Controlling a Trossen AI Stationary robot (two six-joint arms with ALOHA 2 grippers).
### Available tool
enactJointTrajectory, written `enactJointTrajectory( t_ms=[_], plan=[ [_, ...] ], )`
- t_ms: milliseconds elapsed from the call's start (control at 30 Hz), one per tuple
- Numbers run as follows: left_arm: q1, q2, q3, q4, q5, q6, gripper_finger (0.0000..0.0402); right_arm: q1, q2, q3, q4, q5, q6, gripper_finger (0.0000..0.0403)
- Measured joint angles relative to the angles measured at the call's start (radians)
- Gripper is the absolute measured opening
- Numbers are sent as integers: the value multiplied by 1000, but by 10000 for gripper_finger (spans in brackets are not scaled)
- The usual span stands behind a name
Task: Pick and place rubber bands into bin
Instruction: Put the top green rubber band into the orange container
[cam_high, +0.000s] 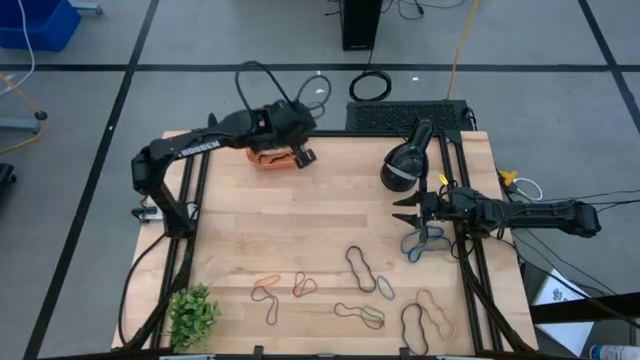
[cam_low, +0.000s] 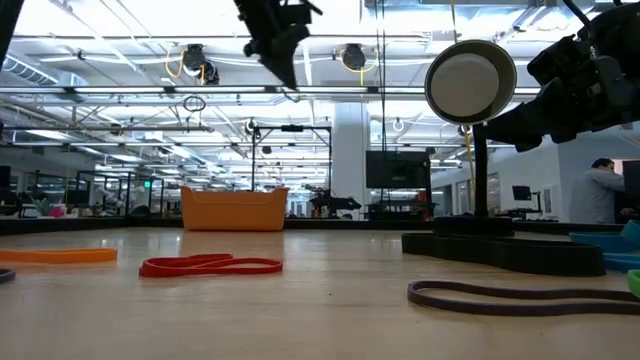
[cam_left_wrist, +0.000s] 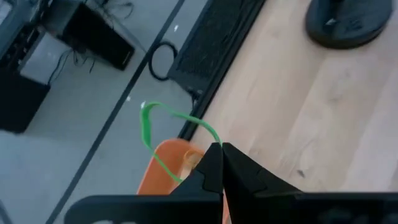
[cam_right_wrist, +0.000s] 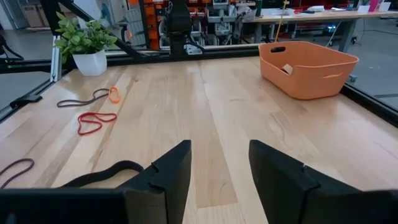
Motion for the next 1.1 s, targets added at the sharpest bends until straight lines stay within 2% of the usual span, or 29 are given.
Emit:
enactJointTrajectory(
  t_ms=[133,267,433,567,667,900,1100],
  plan=[
    [63,-4,-24,-24,50,-18,1,0,1,0,-2,0,0,155],
    [120,-2,-136,38,81,-23,2,0,1,0,-3,0,0,155],
    [208,-2,-310,229,224,-29,3,0,1,0,-2,0,0,155],
    [249,-1,-439,368,248,-44,2,0,1,0,-2,0,0,155],
    [279,-1,-516,413,284,-62,4,0,1,0,-2,0,0,155],
    [314,-2,-655,500,286,-94,6,0,1,0,-2,2,-4,155],
    [333,-2,-713,524,281,-96,5,0,1,0,-2,3,-4,155]
  ],
)
